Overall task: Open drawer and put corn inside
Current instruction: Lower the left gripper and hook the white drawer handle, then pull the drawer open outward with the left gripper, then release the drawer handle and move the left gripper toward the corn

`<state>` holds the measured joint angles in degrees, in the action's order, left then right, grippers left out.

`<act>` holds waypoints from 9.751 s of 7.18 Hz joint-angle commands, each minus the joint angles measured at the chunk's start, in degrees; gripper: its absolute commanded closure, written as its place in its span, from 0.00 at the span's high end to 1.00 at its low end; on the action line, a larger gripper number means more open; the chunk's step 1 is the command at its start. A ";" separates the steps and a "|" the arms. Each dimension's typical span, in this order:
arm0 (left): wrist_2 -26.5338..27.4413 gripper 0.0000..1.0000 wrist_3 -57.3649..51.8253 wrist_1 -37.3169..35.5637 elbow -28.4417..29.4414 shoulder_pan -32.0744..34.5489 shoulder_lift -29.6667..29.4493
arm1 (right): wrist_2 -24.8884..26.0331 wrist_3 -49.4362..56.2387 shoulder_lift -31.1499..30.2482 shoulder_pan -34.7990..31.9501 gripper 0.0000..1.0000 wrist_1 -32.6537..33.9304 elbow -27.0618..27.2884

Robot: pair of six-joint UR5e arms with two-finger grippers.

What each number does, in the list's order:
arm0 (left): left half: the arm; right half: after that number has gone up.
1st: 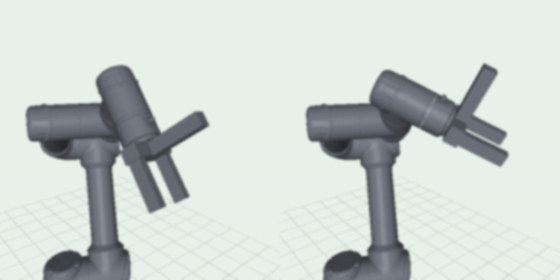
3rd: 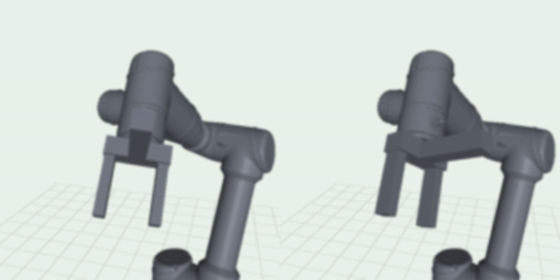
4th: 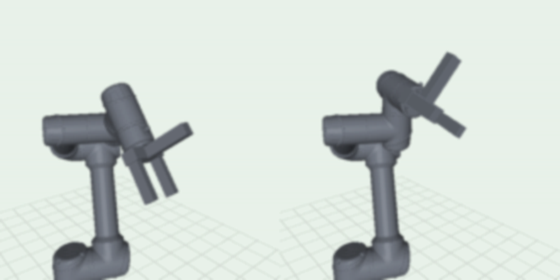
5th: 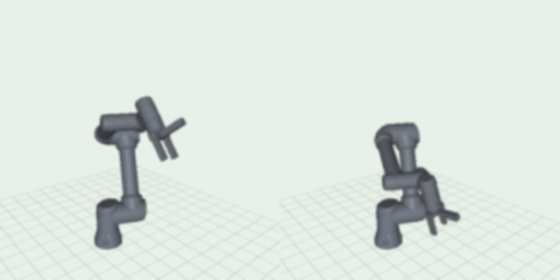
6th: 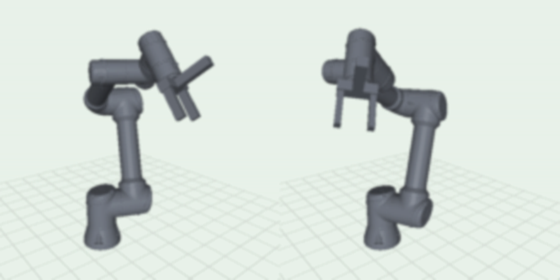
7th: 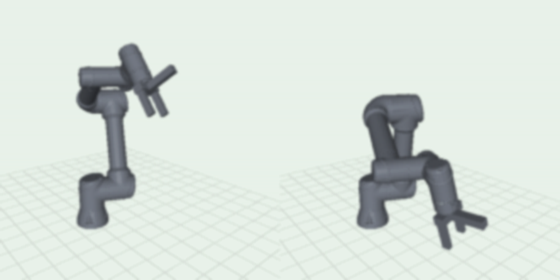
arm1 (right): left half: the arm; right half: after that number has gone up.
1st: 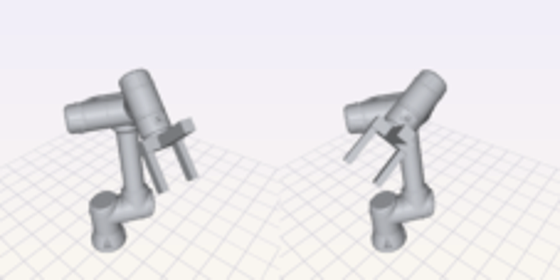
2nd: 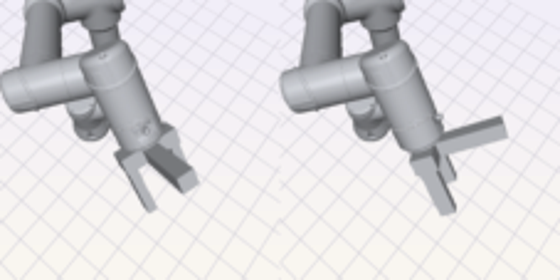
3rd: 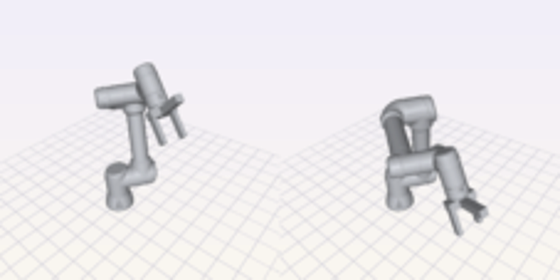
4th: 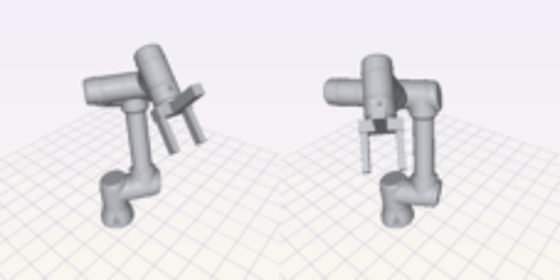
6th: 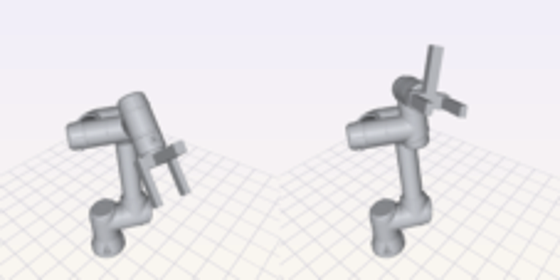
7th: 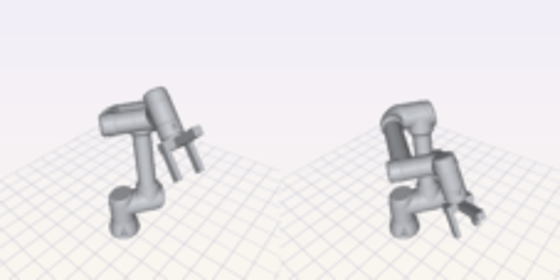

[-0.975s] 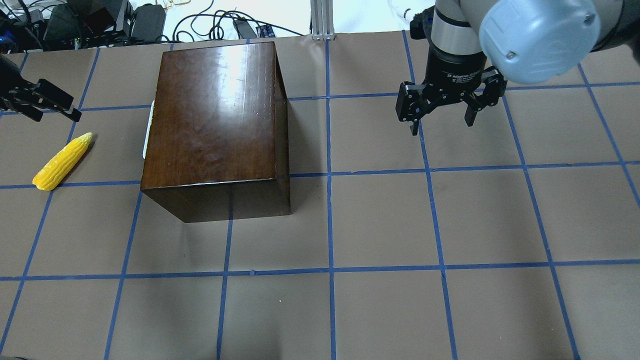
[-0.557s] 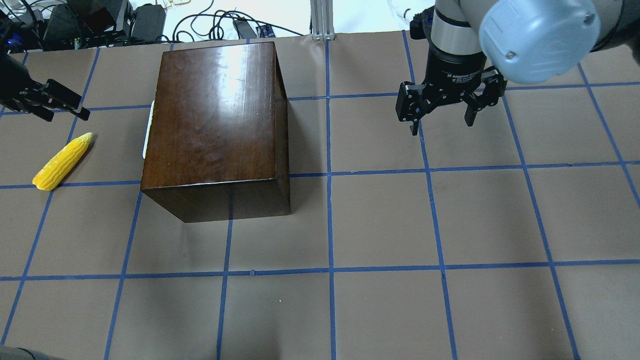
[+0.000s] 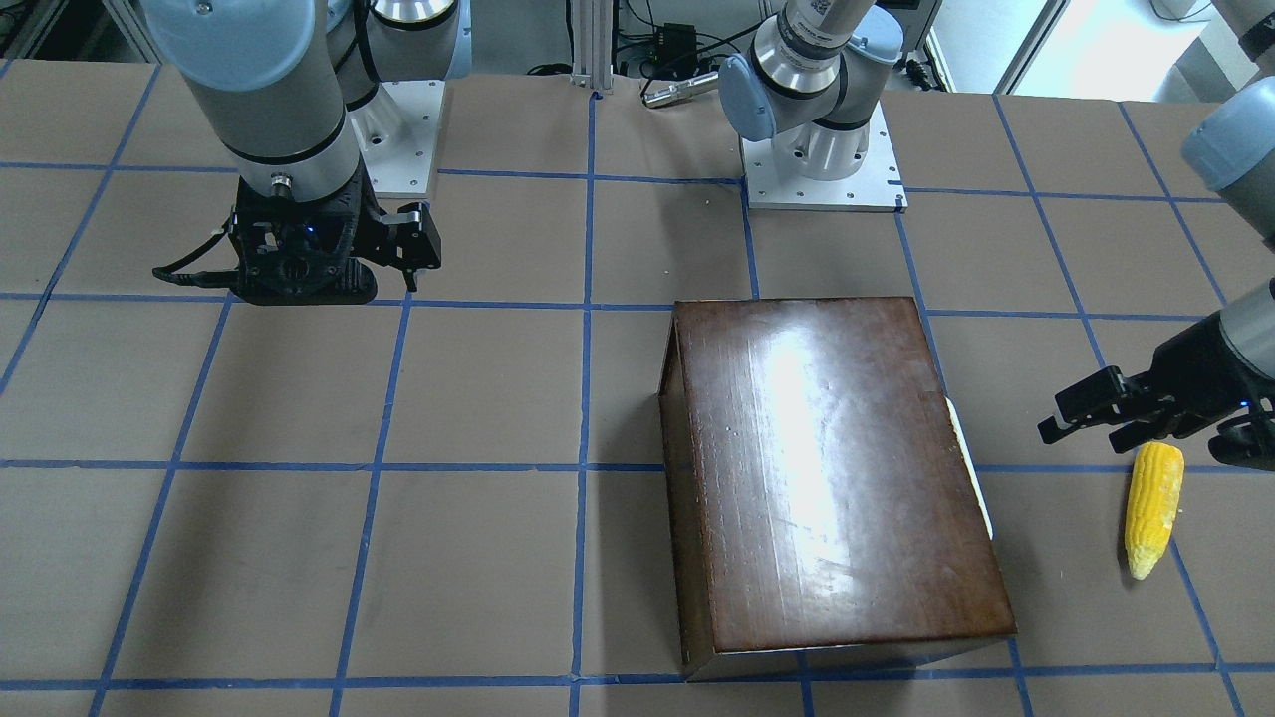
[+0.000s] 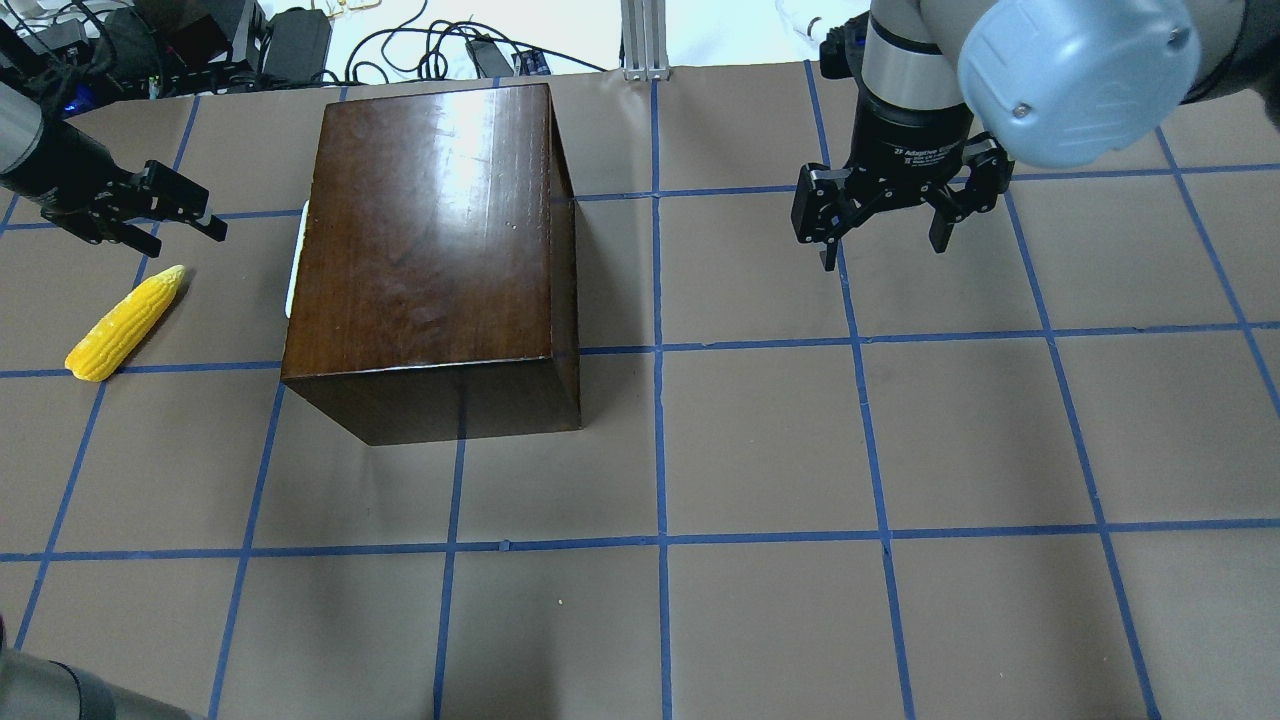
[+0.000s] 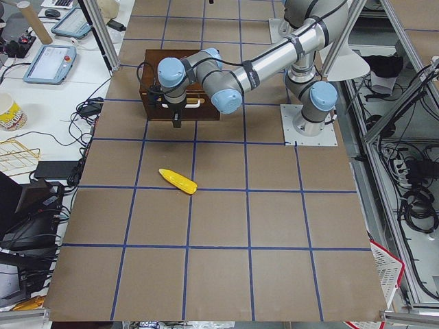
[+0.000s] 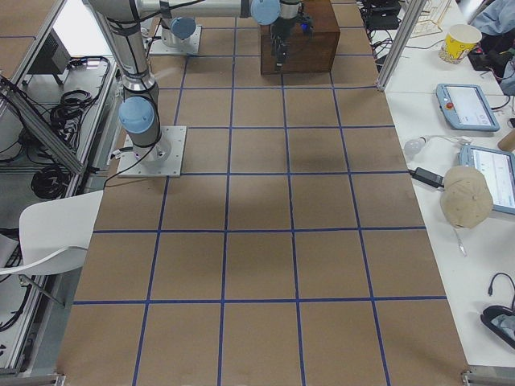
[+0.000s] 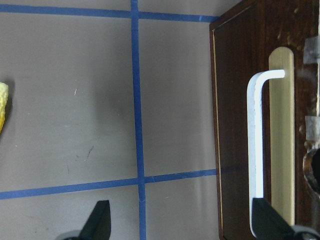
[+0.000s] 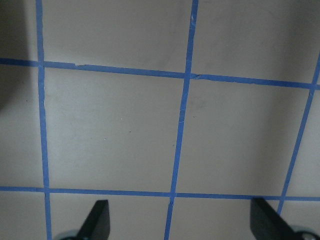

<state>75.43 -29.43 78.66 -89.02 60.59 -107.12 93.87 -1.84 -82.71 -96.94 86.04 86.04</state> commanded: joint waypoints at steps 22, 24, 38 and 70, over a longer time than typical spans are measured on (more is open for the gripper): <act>-3.44 1.00 1.74 -3.69 -3.36 4.19 -7.05 | 0.00 0.00 0.00 0.00 1.00 0.00 0.00; -3.36 1.00 1.48 -3.69 -3.10 3.92 -7.22 | 0.00 0.00 0.00 0.00 1.00 0.00 0.00; -3.00 1.00 -4.49 -2.73 -0.82 0.32 -8.10 | 0.00 0.00 0.00 0.00 1.00 0.00 0.00; 4.64 1.00 -8.63 -2.73 4.20 -3.11 -9.78 | 0.00 0.00 0.00 0.00 1.00 0.00 0.00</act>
<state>79.84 -38.06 75.81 -84.83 57.48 -117.34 93.87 -1.85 -82.70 -96.94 86.04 86.05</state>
